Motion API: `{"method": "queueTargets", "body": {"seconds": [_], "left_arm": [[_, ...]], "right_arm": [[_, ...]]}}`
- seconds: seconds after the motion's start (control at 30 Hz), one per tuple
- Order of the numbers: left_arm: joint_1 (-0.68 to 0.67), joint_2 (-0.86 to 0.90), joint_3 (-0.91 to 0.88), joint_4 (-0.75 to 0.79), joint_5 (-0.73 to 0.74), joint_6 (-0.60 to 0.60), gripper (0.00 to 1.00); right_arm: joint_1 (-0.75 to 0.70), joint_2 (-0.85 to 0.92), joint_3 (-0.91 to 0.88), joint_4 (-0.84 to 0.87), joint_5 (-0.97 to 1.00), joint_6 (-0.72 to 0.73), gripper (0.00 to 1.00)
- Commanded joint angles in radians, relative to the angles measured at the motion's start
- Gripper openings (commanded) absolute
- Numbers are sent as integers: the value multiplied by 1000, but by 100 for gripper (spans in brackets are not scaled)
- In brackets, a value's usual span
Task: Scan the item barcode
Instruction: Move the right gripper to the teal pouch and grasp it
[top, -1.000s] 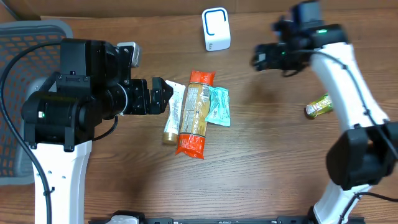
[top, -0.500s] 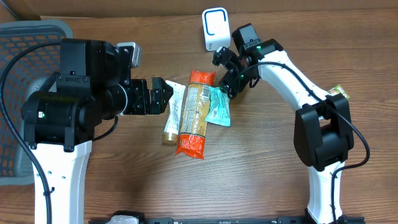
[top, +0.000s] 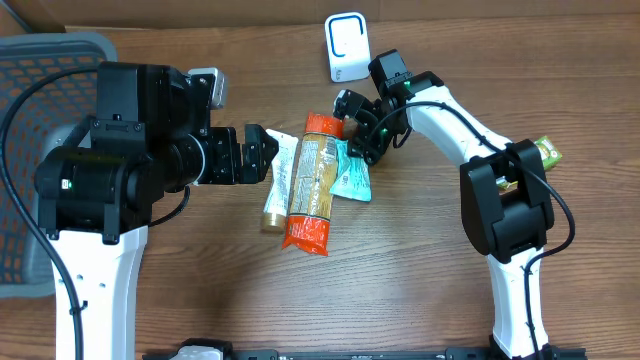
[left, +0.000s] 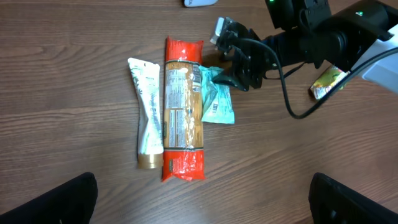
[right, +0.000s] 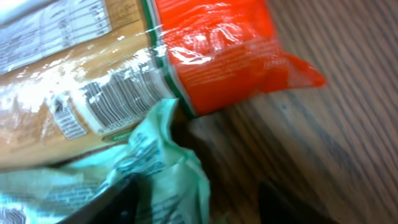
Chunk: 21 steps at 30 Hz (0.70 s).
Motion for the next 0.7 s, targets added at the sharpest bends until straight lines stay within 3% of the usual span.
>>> {"method": "queueTargets", "body": {"seconds": [0.0, 0.1, 0.27, 0.47, 0.6, 0.67], "left_arm": [[-8, 3, 3, 1, 8, 22, 100], [-8, 3, 3, 1, 8, 22, 100], [-8, 3, 3, 1, 8, 22, 100], [-8, 3, 3, 1, 8, 22, 99], [-8, 3, 3, 1, 8, 22, 100], [-8, 3, 3, 1, 8, 22, 100]], "right_arm": [[6, 19, -14, -34, -25, -3, 45], [6, 19, -14, -94, -47, 62, 28], [6, 19, -14, -200, -45, 294, 4], [-17, 18, -9, -277, -37, 500, 4], [-92, 15, -6, -279, 26, 905, 4], [-133, 15, -6, -278, 50, 1039, 4]]}}
